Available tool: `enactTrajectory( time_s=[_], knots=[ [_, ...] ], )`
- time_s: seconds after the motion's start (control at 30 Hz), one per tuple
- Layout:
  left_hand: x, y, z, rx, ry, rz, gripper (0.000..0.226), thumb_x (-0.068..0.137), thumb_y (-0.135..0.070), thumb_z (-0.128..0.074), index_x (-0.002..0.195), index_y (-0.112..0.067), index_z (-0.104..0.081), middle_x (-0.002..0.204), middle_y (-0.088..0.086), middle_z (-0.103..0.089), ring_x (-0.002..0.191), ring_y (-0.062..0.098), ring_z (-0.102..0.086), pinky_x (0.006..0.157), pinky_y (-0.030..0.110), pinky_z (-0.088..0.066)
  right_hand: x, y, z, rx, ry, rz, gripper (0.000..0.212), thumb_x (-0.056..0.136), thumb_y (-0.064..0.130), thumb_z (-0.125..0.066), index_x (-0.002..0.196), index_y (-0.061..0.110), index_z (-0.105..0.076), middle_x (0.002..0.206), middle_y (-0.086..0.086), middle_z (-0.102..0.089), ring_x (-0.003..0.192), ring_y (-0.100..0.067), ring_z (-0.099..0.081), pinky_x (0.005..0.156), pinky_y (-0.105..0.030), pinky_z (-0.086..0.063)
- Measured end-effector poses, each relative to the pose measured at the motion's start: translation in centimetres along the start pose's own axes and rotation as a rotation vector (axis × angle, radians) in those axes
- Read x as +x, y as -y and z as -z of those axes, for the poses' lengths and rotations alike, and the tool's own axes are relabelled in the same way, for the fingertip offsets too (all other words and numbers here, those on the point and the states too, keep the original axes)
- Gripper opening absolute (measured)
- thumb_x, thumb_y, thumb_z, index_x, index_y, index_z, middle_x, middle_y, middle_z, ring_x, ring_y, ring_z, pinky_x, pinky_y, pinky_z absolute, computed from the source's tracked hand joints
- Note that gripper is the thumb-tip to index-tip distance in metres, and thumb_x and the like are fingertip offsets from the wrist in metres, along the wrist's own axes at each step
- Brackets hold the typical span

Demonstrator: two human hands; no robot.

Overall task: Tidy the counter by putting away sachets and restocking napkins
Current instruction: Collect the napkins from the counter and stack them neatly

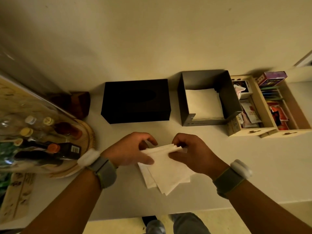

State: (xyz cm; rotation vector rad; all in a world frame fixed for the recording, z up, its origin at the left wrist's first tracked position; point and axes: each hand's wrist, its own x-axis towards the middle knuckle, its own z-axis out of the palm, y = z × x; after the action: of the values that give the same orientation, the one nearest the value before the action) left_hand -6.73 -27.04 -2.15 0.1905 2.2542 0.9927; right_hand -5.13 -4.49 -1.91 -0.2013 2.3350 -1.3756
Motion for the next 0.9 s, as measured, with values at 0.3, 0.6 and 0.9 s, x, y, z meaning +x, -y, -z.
enactTrajectory(
  time_s=[0.3,0.6,0.9],
  knots=[
    [-4.0,-2.6,-0.9,-0.637,-0.326,-0.393,0.027,0.072,-0.026,-0.080,0.092,-0.041,-0.071,0.090,-0.018,-0.073,0.089,0.004,-0.069,0.067,0.013,-0.053,-4.2,2.6,2.0,0.544,-0.122,0.197,0.063,0.063,0.027,-0.079,0.119,0.042,-0.054,0.110,0.015,-0.063,0.109,-0.013,-0.061,0.079,-0.025,-0.055],
    [-2.5,-1.5,-4.6,-0.461,-0.334,-0.175,0.024,0.075,-0.003,-0.077,0.097,-0.010,-0.072,0.092,0.012,-0.073,0.085,0.021,-0.071,0.073,0.027,-0.056,-3.1,0.8,-1.9,0.421,-0.200,0.204,0.033,0.074,0.006,-0.076,0.103,0.015,-0.063,0.091,-0.004,-0.068,0.083,-0.022,-0.066,0.072,-0.028,-0.056],
    [-2.4,-1.0,-4.7,-0.414,-0.258,-0.280,0.029,0.070,-0.001,-0.081,0.095,-0.011,-0.071,0.091,0.007,-0.071,0.085,0.018,-0.068,0.076,0.036,-0.055,-2.7,-0.7,-1.3,0.183,-0.106,0.168,0.022,0.072,-0.007,-0.073,0.089,0.005,-0.067,0.082,-0.007,-0.068,0.075,-0.010,-0.065,0.066,-0.024,-0.052]
  ],
)
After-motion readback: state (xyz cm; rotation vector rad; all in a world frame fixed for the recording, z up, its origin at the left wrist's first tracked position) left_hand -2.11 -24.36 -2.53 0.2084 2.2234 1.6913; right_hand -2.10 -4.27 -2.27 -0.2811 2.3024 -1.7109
